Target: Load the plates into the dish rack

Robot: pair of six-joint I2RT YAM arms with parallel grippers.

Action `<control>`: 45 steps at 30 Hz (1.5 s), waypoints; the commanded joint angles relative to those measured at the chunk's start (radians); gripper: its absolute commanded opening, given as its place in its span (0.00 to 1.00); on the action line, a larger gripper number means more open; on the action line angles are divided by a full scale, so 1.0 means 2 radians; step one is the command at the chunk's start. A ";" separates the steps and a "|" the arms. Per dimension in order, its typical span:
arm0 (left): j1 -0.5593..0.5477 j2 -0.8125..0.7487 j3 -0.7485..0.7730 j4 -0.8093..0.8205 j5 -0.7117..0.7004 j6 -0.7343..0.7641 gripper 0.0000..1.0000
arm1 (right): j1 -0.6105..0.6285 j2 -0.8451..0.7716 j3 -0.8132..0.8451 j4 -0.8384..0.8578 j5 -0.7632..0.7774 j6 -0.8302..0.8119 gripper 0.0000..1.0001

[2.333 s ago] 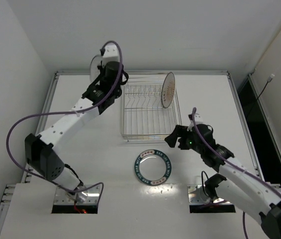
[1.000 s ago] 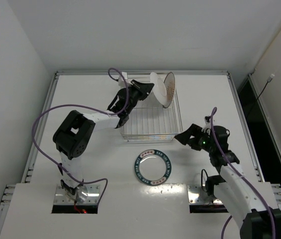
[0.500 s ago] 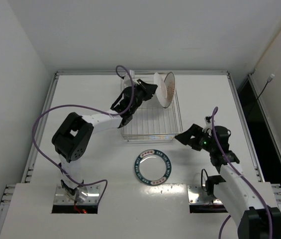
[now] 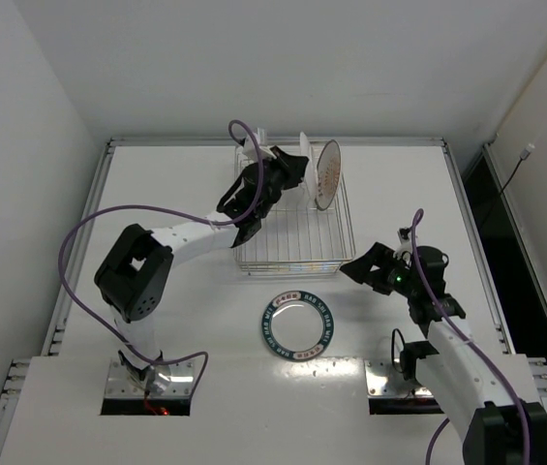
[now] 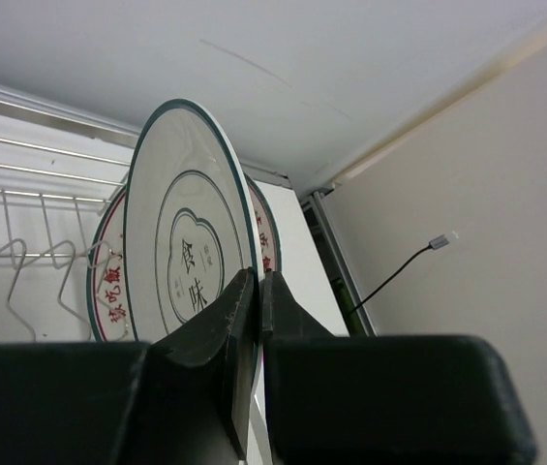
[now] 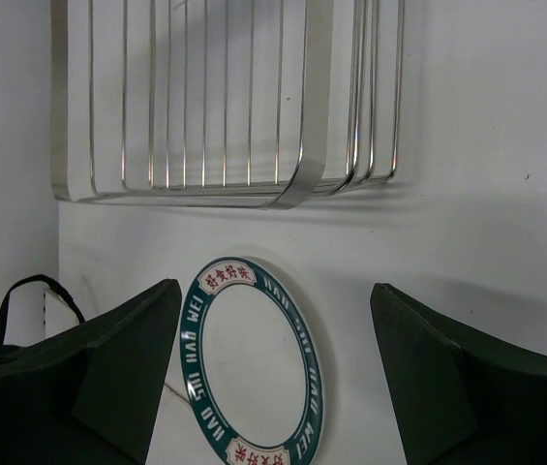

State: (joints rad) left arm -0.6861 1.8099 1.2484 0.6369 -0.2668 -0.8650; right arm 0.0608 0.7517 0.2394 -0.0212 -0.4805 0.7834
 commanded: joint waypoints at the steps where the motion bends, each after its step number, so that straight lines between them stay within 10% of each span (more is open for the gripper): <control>1: 0.001 -0.008 0.021 0.031 -0.012 0.011 0.00 | -0.003 0.000 -0.001 0.031 -0.010 -0.001 0.77; 45: -0.015 0.034 0.022 0.017 -0.015 0.013 0.00 | -0.003 0.009 -0.001 0.036 -0.014 -0.001 0.77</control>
State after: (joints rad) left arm -0.7082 1.8816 1.2892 0.6186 -0.2924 -0.8314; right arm 0.0608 0.7692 0.2394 -0.0002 -0.4984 0.7834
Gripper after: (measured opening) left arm 0.027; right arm 0.764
